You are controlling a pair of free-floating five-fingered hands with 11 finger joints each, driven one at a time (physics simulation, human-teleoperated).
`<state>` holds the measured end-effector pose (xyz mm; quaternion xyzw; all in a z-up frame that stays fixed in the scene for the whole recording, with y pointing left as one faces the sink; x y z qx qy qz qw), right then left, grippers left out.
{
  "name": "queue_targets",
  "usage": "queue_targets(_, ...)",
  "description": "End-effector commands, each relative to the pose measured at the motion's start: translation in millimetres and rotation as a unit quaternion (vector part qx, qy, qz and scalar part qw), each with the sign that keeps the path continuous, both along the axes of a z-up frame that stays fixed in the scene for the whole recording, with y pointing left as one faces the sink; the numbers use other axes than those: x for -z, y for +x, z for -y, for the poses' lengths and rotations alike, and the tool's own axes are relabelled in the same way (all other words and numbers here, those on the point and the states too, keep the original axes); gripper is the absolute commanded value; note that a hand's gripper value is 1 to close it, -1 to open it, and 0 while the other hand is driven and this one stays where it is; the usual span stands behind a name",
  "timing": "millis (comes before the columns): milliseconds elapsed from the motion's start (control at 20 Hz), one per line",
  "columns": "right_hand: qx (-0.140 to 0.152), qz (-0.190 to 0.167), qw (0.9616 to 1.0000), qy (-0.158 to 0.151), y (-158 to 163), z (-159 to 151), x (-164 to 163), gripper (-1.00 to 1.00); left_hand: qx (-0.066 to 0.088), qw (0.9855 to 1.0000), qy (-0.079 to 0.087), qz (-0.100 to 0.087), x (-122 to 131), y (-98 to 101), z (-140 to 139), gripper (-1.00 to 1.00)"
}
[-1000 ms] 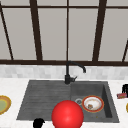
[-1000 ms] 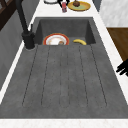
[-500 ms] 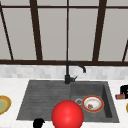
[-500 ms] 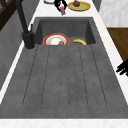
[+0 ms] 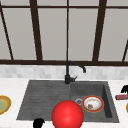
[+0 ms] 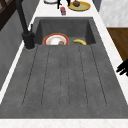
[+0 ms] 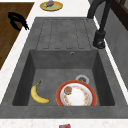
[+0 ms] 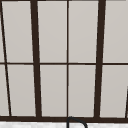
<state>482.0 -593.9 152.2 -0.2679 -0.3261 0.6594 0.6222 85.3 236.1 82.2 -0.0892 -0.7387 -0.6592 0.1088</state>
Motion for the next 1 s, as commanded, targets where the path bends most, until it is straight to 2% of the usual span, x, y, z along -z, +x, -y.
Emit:
queue_targets(0, 0.004, 0.001, 1.0000, 0.008, 0, 0, -31, -1.00, 0.000, 1.0000, 0.000, 0.000, 0, 0.0, 0, 0.00)
queue_targets(250, 0.017, -0.006, 0.9998, -0.001, 3, 10, -70, -1.00, 0.000, 1.0000, 0.000, 0.000, 0, -0.1, 0, 0.00)
queue_targets(450, 0.008, -0.011, 0.9999, 0.008, 1, 32, -103, -1.00, 0.000, 1.0000, 0.000, 0.000, 0, -0.2, 0, 0.00)
queue_targets(950, 0.000, -0.001, 0.9997, 0.023, -38, 89, -167, -1.00, 0.000, 1.0000, 0.000, 0.001, 0, -0.4, 0, 0.00)
